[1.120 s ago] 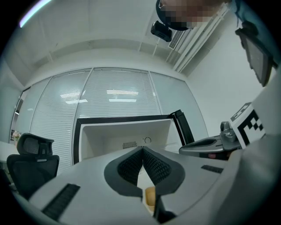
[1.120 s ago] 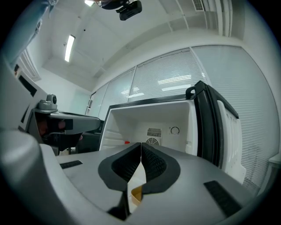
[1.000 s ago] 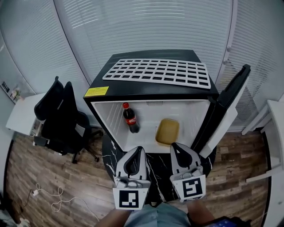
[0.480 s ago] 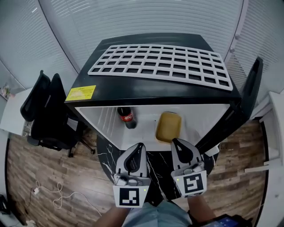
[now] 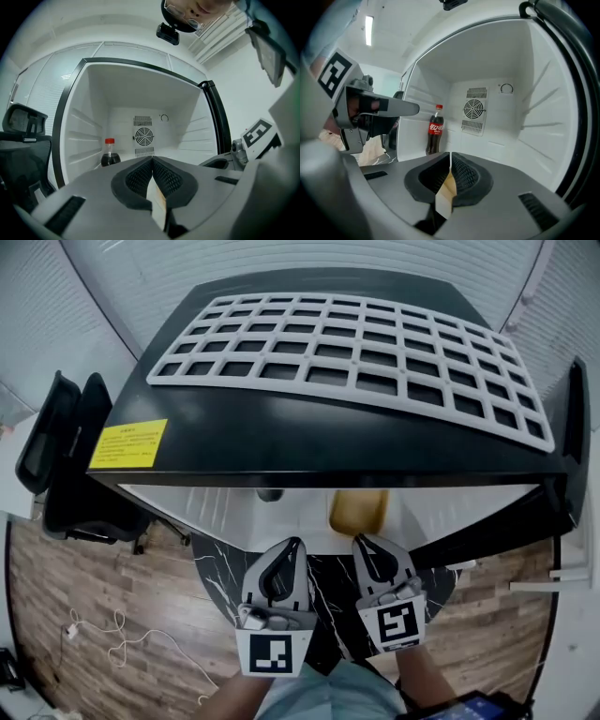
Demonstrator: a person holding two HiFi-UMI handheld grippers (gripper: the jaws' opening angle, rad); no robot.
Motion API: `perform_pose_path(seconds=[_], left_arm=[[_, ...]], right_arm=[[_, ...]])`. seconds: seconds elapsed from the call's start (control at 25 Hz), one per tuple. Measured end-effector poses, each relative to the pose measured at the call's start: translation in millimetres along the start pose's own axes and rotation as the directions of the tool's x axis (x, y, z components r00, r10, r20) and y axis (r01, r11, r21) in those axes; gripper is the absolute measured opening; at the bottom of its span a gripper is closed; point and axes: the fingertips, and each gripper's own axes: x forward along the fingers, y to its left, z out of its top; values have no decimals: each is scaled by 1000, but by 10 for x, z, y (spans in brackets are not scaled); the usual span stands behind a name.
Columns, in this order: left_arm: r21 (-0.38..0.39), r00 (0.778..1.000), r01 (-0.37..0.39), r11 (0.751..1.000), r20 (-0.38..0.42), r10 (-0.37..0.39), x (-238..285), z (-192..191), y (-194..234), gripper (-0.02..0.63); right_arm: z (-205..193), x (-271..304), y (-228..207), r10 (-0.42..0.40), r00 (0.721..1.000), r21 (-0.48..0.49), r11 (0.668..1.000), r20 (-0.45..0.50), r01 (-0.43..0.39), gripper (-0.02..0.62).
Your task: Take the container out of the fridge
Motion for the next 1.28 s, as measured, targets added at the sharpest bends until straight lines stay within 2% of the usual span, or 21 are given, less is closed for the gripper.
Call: perform_pose_path(seconds=[0.28,0.76,1.28], left_arm=[[-34,999,-22,999,-34,21,185,-293,185,15],[-48,997,-64,997,-55,61,382,-510,453,15],[-40,993,-74,996,-94,70,534,-746,551,15]], right_arm=[[-277,338,81,63,997,38,997,-50,-62,36],[-642,801,135,137,976,-55,987,-169,-148,98],[-963,1043,173,174,944,-98,973,-279,-208,103]])
